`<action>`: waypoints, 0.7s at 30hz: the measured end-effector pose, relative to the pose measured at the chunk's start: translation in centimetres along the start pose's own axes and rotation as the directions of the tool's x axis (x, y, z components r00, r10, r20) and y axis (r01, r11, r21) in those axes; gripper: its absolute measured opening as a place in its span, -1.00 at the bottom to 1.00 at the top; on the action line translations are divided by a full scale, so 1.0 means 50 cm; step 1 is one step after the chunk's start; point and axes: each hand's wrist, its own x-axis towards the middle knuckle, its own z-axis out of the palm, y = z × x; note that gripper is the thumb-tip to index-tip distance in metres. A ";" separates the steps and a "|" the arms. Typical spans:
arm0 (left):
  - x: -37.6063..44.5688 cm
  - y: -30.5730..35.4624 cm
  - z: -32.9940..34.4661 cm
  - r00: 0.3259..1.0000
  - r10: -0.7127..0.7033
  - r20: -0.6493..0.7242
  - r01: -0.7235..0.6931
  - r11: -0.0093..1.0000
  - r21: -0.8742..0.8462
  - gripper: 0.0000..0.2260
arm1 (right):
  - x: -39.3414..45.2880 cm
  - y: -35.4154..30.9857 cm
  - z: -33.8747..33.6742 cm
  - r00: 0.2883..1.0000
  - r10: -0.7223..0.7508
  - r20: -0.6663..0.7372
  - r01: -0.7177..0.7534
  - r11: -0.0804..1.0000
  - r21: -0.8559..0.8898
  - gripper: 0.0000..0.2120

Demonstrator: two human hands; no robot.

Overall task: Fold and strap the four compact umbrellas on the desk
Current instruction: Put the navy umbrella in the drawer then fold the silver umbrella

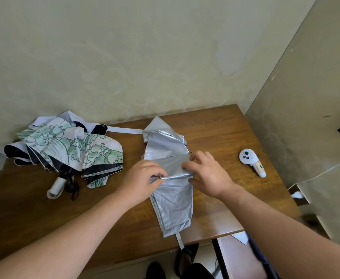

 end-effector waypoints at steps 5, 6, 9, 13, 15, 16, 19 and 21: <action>-0.035 -0.003 0.025 0.998 -0.016 0.057 0.016 1.000 -0.003 -0.81 | -0.013 0.006 0.032 0.993 -0.115 -0.013 0.114 0.993 -0.041 -0.88; -0.041 -0.004 0.032 0.997 -0.003 0.078 0.001 1.000 0.025 -0.75 | -0.022 0.009 0.040 0.992 -0.124 0.007 0.124 0.991 -0.052 -0.90; -0.059 -0.018 0.061 0.982 0.062 0.177 -0.093 0.981 0.171 -0.49 | -0.054 0.008 0.059 0.991 -0.124 0.058 0.127 0.990 -0.064 -0.91; -0.073 -0.035 0.104 0.967 0.087 0.240 -0.144 0.962 0.233 -0.52 | -0.091 -0.006 0.083 0.990 -0.094 0.106 0.099 0.994 -0.046 -0.86; -0.084 -0.042 0.123 0.959 0.108 0.263 -0.171 0.958 0.229 -0.66 | -0.099 -0.009 0.099 0.985 -0.105 0.138 0.113 0.992 -0.051 -0.87; -0.091 -0.047 0.133 0.954 0.119 0.276 -0.185 0.957 0.225 -0.70 | -0.104 -0.010 0.109 0.979 -0.105 0.173 0.116 0.992 -0.055 -0.91; -0.111 -0.066 0.162 0.941 0.128 0.312 -0.208 0.949 0.238 -0.77 | -0.119 -0.002 0.147 0.963 -0.077 0.258 0.094 0.994 -0.054 -0.87; -0.121 -0.079 0.179 0.942 0.136 0.306 -0.215 0.946 0.241 -0.78 | -0.131 0.004 0.172 0.947 -0.054 0.318 0.077 0.995 -0.059 -0.89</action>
